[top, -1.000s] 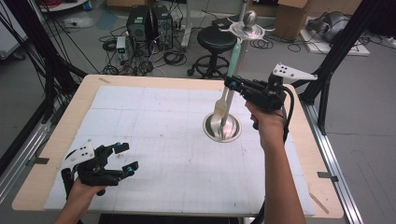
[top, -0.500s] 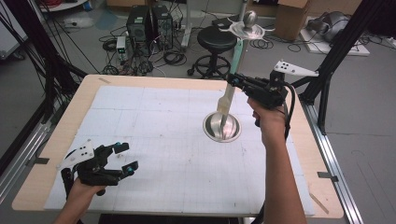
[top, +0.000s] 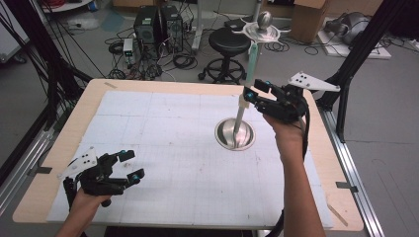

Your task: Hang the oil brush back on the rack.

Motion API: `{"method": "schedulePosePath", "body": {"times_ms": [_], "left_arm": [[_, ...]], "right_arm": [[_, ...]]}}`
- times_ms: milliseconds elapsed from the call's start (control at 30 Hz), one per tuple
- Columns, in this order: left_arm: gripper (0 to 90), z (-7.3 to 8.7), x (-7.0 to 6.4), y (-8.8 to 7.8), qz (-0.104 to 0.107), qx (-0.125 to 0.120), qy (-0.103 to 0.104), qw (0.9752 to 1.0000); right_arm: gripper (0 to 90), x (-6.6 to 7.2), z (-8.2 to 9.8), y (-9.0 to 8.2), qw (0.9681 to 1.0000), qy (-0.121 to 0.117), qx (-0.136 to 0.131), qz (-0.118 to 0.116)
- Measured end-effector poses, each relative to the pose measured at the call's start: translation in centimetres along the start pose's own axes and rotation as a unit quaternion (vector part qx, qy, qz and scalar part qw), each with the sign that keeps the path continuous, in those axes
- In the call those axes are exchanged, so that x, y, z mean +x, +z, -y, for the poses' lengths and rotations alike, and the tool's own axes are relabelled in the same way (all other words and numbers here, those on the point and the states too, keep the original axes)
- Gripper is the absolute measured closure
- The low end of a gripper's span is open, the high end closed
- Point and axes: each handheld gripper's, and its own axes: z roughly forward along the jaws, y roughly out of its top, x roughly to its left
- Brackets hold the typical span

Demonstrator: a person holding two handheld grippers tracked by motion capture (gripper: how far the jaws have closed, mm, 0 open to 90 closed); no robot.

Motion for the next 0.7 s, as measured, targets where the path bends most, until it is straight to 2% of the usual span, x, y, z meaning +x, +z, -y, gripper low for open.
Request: {"method": "schedulePosePath", "body": {"times_ms": [33,100,167,233,267,300,333,400,500,533,700], "left_arm": [[18.5,0.0,0.0,0.0,-0.001,0.001,0.001,1.0],[18.5,0.0,0.1,-0.1,-0.002,0.001,0.001,1.0],[18.5,0.1,0.2,-0.1,-0.002,0.001,-0.001,1.0],[18.5,0.2,0.3,-0.2,-0.004,-0.001,-0.003,1.0],[18.5,0.2,0.3,-0.3,-0.006,0.0,-0.003,1.0],[18.5,0.2,0.4,-0.3,-0.006,0.0,-0.004,1.0],[18.5,0.2,0.4,-0.3,-0.008,-0.001,-0.003,1.0],[18.5,0.2,0.4,-0.4,-0.009,0.0,0.001,1.0],[18.3,0.3,0.5,-0.3,-0.012,0.0,0.001,0.9999],[18.2,0.3,0.5,-0.3,-0.014,0.003,0.006,0.9999],[17.1,0.3,0.6,-0.2,-0.021,-0.001,0.002,0.9998]], "right_arm": [[40.9,0.0,0.0,0.0,1.0,0.0,0.0,0.0],[38.5,0.1,1.2,-0.5,0.9996,-0.011,0.022,0.012],[37.7,0.3,1.8,-0.7,0.9994,-0.014,0.029,0.017],[39.7,0.5,3.0,-1.2,0.999,-0.016,0.041,0.01],[38.4,0.6,3.8,-1.4,0.9987,-0.019,0.046,0.01],[32.5,0.9,5.3,-1.9,0.9979,-0.021,0.06,0.013],[32.5,0.9,5.3,-1.9,0.9979,-0.021,0.06,0.013],[27.6,1.2,7.0,-2.5,0.9978,-0.021,0.061,0.013],[19.6,1.5,9.5,-3.7,0.9985,-0.019,0.047,0.021],[18.2,1.6,10.2,-4.0,0.9984,-0.02,0.046,0.027],[17.1,2.4,13.2,-5.7,0.997,-0.025,0.044,0.06]]}}
